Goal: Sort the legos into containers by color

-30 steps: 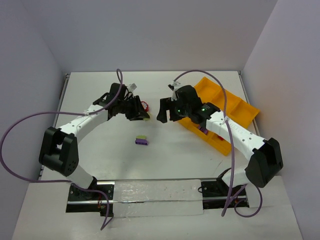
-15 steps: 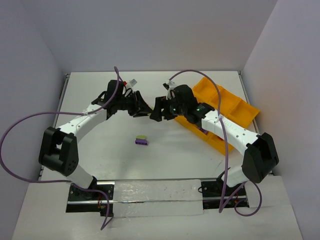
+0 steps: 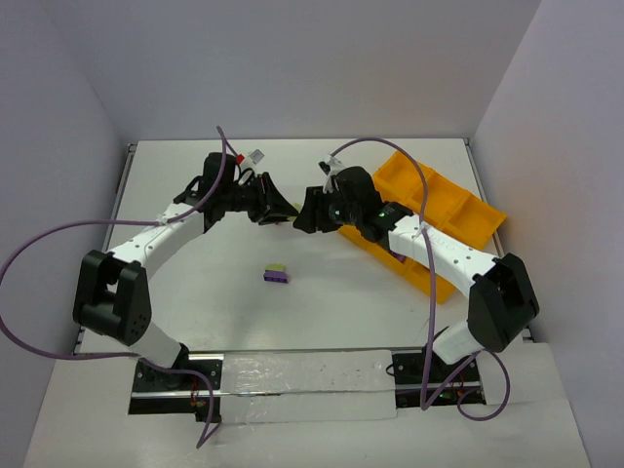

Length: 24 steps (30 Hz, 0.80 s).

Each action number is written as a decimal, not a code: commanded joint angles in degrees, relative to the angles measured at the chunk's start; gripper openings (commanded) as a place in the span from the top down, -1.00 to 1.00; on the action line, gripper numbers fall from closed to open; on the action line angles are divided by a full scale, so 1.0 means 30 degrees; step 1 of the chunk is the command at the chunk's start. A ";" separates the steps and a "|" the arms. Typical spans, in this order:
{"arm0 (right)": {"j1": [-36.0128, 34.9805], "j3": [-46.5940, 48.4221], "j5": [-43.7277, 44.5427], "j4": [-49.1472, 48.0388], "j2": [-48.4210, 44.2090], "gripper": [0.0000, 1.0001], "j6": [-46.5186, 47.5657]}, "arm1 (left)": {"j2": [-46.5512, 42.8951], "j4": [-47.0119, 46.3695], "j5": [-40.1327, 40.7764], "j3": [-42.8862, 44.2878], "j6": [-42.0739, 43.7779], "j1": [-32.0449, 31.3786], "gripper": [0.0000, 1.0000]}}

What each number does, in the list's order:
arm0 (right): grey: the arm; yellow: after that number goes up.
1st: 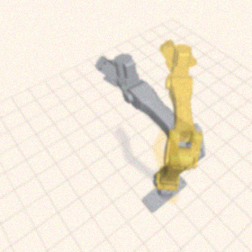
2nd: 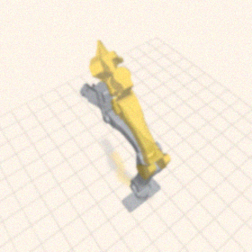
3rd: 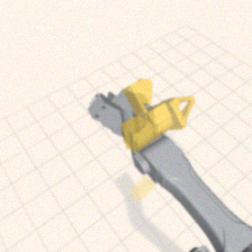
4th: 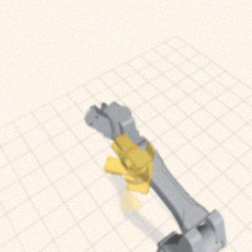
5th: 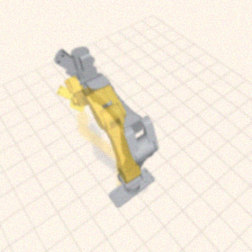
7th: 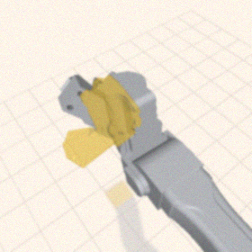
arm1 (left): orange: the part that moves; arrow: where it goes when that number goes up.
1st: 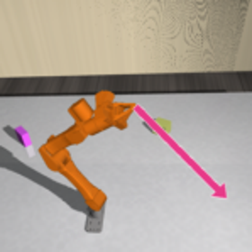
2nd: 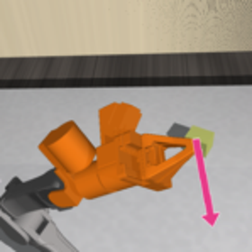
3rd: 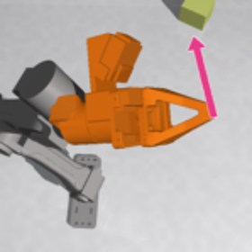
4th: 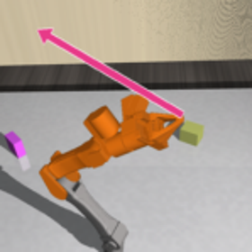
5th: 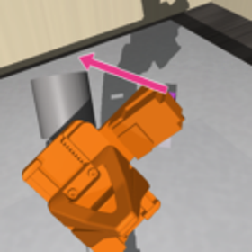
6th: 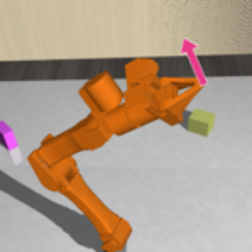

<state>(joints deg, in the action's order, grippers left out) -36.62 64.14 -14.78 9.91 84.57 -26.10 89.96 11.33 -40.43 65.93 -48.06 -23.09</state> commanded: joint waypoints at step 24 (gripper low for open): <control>0.1532 -0.2353 0.1842 -0.1807 -0.1208 1.00 -0.2086 | -0.0978 0.0125 -0.0785 0.1087 0.0373 0.0490 1.00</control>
<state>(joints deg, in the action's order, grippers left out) -32.61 57.01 -11.26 5.34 83.90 -31.96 89.14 12.69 -41.05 66.40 -47.33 -22.05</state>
